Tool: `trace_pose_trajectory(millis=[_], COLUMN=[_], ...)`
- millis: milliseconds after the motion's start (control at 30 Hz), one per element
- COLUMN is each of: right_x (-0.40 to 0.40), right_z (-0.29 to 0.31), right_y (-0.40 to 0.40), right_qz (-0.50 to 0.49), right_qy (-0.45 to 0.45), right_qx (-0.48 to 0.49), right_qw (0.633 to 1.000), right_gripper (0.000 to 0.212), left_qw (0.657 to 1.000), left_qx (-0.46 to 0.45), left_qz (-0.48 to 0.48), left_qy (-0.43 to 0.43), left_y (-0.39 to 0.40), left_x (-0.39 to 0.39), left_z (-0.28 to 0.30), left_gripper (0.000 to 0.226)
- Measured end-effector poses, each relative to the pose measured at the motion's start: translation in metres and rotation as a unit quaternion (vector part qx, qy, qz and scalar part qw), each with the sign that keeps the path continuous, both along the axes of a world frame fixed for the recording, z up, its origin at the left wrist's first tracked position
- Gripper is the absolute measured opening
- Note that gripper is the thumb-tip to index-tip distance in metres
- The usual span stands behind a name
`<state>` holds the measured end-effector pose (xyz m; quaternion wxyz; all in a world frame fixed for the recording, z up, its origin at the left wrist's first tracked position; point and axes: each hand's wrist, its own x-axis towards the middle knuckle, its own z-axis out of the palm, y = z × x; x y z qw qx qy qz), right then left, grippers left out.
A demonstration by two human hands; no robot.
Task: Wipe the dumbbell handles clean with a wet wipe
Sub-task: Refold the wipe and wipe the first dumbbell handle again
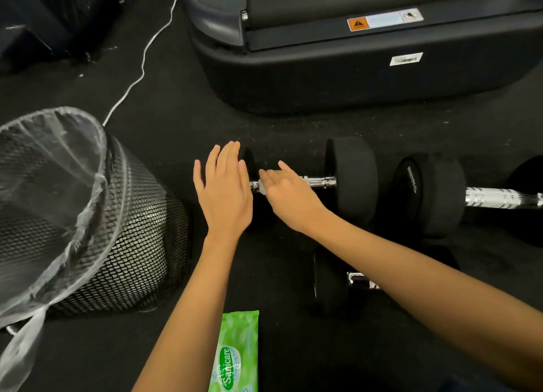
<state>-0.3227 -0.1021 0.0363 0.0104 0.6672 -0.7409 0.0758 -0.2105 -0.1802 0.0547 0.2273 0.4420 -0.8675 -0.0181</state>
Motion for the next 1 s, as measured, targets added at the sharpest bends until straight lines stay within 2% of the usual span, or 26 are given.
trace_pose_trajectory(millis=[200,400,600,767,900,1000], right_x=[-0.001,0.002,0.005,0.013,0.004,0.008], right_z=[-0.006,-0.003,-0.009,-0.004,-0.008,-0.003], right_y=[0.036,0.015,0.035,0.014,0.03,0.013], right_qz=[0.048,0.038,0.015,0.027,0.021,0.008], right_qy=[0.023,-0.026,0.052,0.022,0.03,0.026], right_qx=[0.007,0.009,0.012,0.003,0.009,0.019], right_qw=[0.999,0.999,0.998,0.999,0.999,0.999], right_gripper=[0.062,0.063,0.064,0.06,0.063,0.063], left_qw=[1.0,1.0,1.0,1.0,1.0,1.0], left_qx=[-0.006,-0.017,-0.012,-0.015,-0.008,-0.013], left_qz=[0.0,0.002,-0.003,-0.001,-0.002,0.005], left_qy=[-0.009,-0.021,-0.021,-0.023,-0.017,-0.016], left_y=[0.002,-0.001,0.001,0.0,0.0,0.001], left_x=[0.002,0.001,0.003,0.002,0.002,0.0], left_z=[0.0,0.0,-0.001,-0.001,-0.001,-0.002], left_gripper=[0.048,0.047,0.047,0.046,0.047,0.047])
